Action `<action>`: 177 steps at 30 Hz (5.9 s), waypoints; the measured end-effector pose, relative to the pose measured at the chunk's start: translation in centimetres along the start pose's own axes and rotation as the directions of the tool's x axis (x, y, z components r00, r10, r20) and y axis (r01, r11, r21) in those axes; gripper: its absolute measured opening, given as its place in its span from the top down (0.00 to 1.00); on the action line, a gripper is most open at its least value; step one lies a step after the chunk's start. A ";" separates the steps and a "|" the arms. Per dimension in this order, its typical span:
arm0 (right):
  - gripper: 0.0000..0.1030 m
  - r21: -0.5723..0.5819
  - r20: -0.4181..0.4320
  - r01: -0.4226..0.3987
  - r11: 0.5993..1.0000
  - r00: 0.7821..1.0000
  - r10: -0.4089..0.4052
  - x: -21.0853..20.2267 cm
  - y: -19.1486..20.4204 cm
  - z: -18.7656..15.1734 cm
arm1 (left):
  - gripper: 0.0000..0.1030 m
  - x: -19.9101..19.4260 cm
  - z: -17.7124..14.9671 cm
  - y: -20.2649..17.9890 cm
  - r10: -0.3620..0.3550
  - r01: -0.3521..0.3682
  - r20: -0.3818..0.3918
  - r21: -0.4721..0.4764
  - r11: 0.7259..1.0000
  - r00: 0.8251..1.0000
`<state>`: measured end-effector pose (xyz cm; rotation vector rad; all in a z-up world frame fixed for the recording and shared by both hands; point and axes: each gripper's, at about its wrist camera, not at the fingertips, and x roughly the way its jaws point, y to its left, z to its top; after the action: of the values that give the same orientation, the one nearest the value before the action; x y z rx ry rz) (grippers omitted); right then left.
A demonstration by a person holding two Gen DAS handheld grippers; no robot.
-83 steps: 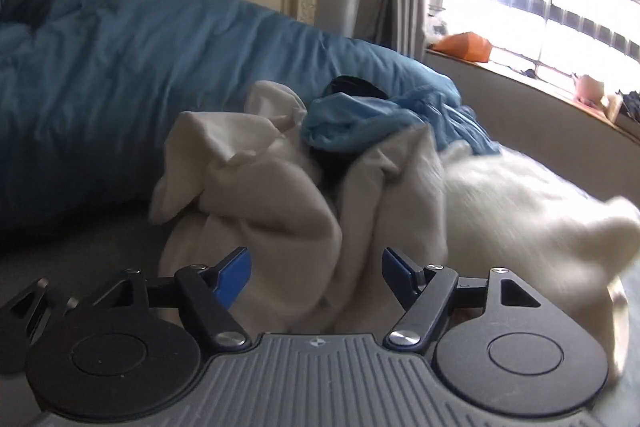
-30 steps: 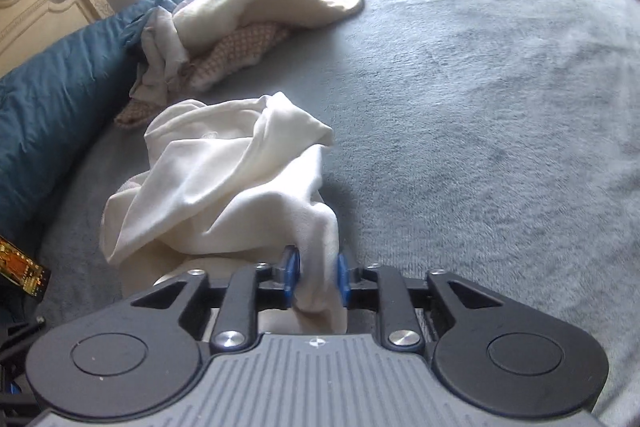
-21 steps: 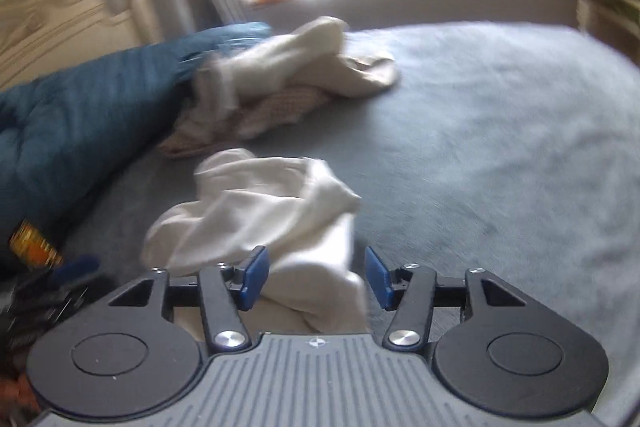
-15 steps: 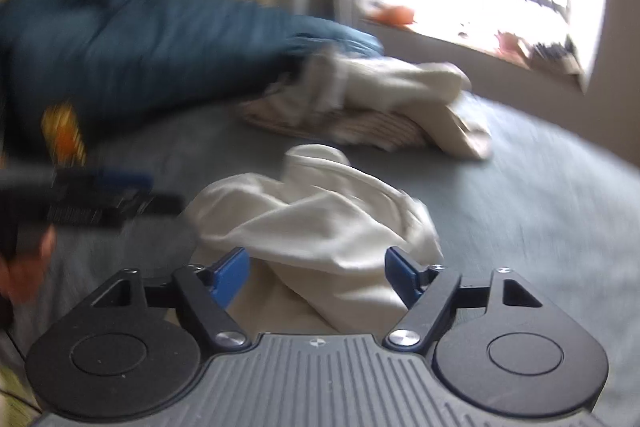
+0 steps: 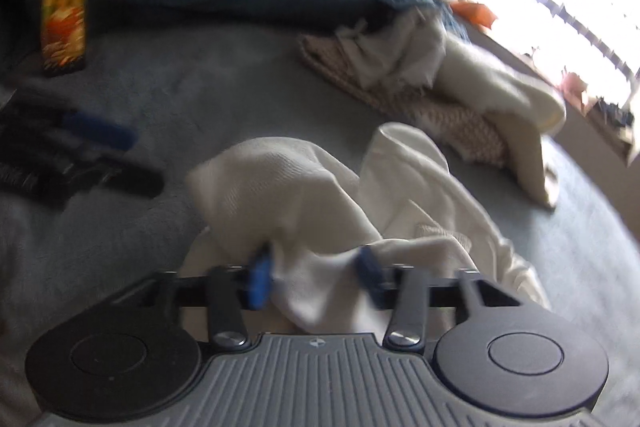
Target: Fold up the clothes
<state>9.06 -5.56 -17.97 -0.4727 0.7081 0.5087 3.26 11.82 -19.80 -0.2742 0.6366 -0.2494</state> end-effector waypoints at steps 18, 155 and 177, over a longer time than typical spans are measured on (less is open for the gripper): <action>0.94 0.830 0.316 -0.111 0.546 0.901 -0.297 -18.9 -23.9 -9.5 | 0.37 4.6 0.1 -5.4 -0.060 0.072 -0.114 0.103 0.992 0.992; 0.91 0.587 -0.074 0.016 0.810 0.997 0.033 -10.1 -14.5 -6.0 | 0.73 3.3 -2.7 -3.8 -0.077 0.099 -0.229 0.087 0.991 0.970; 0.40 0.847 -0.249 0.452 0.281 0.802 -0.542 -10.8 -41.3 -13.2 | 0.55 4.1 0.8 -2.6 -0.024 0.051 -0.155 0.174 0.983 0.988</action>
<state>19.73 -48.10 -9.52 0.3603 0.5926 -0.5008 6.54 8.30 -20.58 -0.0957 0.7556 -0.3641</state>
